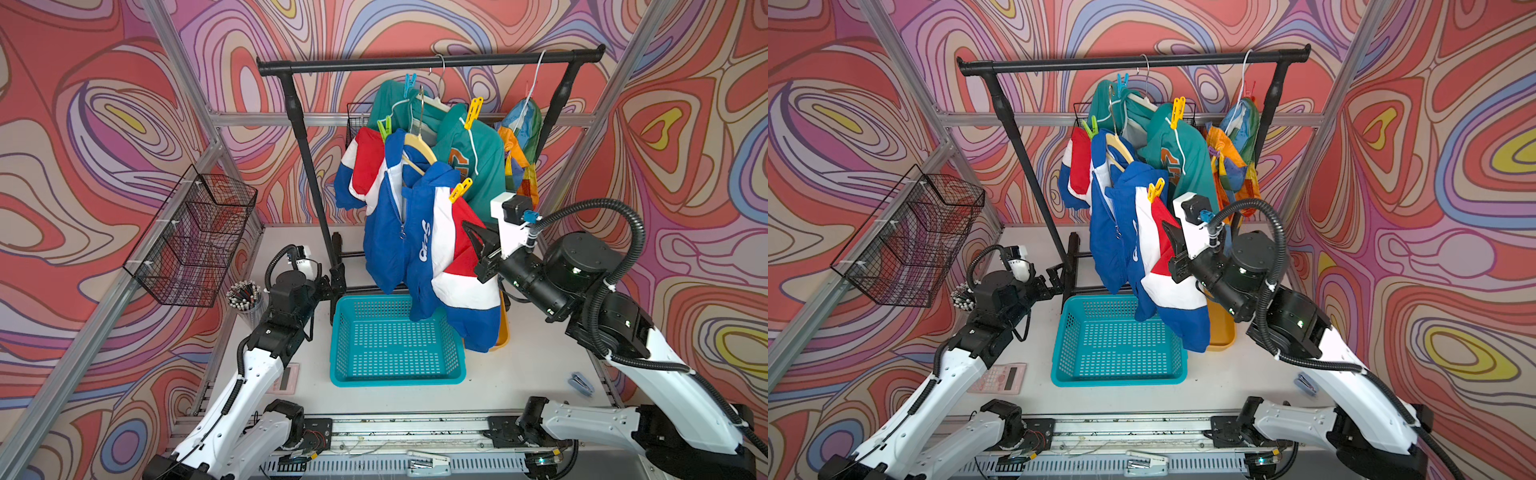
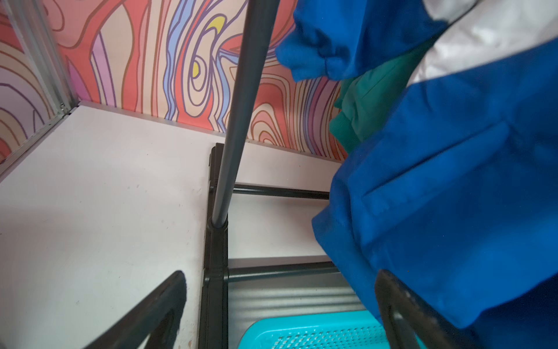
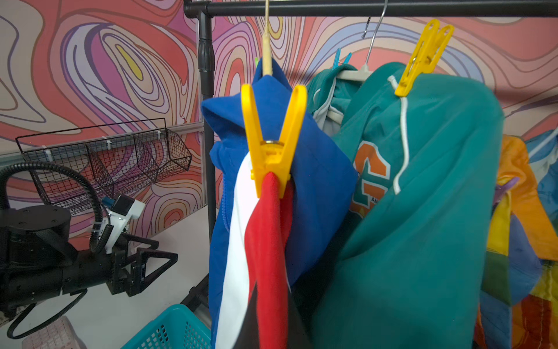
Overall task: Remove the clothespins securing jackets to the hanger
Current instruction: Adjust the jacket in the basket.
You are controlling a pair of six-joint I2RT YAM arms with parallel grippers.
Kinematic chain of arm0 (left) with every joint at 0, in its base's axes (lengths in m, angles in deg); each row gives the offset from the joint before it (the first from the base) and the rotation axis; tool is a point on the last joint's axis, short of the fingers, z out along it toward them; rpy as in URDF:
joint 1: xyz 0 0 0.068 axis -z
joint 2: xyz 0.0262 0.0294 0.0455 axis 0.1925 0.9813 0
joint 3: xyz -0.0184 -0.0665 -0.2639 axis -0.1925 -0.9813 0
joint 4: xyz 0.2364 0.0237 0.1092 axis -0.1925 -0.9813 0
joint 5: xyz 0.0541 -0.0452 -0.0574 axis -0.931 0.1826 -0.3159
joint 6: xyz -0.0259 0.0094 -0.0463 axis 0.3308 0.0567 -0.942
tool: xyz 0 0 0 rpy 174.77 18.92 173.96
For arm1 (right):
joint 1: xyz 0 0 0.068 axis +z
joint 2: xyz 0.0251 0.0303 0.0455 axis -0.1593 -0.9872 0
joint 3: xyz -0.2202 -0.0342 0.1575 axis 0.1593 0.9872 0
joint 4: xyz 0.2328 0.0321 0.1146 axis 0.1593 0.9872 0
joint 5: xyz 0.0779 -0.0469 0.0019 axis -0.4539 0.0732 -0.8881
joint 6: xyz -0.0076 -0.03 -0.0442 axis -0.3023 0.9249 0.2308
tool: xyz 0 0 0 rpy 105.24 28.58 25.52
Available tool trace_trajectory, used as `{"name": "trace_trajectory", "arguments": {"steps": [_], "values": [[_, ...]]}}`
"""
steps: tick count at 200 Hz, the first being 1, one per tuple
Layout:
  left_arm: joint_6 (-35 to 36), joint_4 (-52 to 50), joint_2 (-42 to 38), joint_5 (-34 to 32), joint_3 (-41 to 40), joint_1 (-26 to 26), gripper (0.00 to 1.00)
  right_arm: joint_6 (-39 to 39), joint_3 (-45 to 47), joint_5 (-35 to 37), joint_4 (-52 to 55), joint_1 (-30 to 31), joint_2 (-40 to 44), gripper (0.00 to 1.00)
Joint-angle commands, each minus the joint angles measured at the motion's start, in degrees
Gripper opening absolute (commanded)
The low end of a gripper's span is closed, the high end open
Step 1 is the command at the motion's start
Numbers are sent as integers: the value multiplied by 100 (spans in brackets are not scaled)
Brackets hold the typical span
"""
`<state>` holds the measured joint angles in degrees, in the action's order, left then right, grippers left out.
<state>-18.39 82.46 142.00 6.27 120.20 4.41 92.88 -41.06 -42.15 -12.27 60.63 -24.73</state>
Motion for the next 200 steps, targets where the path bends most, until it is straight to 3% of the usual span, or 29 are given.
{"name": "trace_trajectory", "arguments": {"steps": [1,64,115,200], "values": [[112,202,156,190,226,30,100,-65,20,-167,-235,11,236,0],[523,422,893,630,1061,30,100,-293,526,-333,31,4,968,0],[488,658,1762,1482,1555,31,98,-352,594,-614,181,13,1119,0],[836,638,2505,1349,2167,30,93,-464,597,-1116,491,13,1348,0]]}}
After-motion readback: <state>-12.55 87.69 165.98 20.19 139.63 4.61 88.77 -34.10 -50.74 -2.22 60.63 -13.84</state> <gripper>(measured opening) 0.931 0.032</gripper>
